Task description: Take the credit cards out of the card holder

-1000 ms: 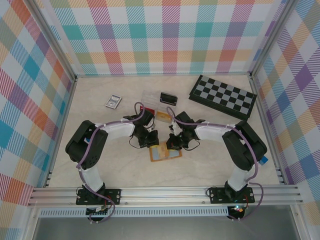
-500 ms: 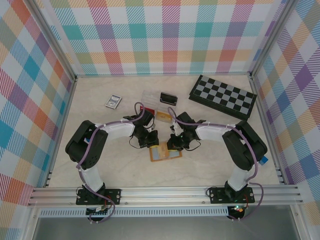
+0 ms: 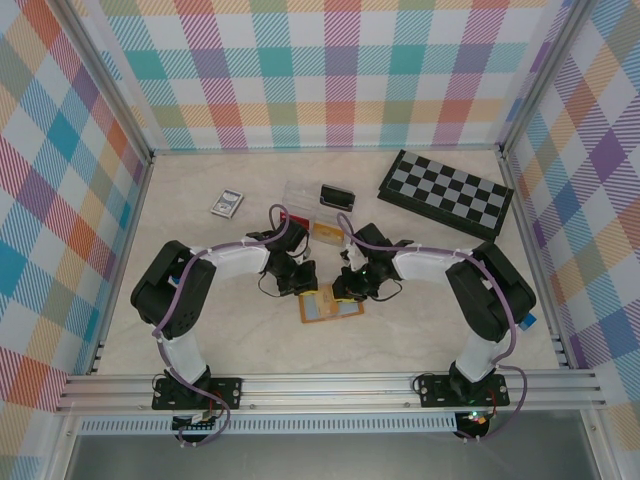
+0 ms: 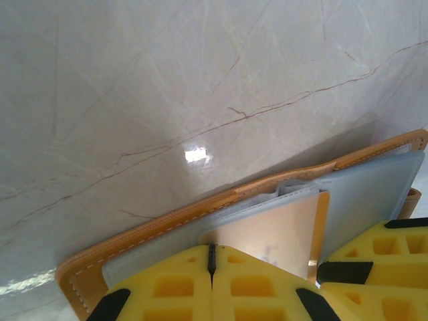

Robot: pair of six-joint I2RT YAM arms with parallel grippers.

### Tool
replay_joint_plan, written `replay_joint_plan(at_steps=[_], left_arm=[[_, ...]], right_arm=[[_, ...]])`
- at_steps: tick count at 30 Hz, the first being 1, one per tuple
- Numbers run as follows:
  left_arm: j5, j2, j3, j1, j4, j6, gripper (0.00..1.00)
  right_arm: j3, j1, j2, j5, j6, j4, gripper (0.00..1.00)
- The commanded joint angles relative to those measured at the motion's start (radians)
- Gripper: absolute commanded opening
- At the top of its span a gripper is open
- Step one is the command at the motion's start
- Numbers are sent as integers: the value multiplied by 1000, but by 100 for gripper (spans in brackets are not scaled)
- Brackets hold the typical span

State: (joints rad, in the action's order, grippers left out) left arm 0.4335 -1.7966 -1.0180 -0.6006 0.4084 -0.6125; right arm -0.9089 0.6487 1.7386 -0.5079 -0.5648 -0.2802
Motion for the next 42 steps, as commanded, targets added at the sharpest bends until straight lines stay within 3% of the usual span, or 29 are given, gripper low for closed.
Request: replay_joint_plan(at_steps=[1, 15, 23, 29, 42], left_arm=[[-78, -52, 52, -8, 80, 8, 0], [-79, -52, 56, -8, 76, 9, 0], [-78, -50, 53, -8, 76, 7, 0], [-93, -42, 53, -8, 90, 13, 0], [-92, -17, 59, 13, 104, 35, 0]], right_arm=[[2, -3, 15, -35, -6, 20, 18], [-13, -3, 35, 43, -6, -25, 23], [2, -3, 43, -48, -12, 48, 9], [8, -8, 15, -11, -5, 23, 1], [62, -49, -39, 14, 11, 8, 0]])
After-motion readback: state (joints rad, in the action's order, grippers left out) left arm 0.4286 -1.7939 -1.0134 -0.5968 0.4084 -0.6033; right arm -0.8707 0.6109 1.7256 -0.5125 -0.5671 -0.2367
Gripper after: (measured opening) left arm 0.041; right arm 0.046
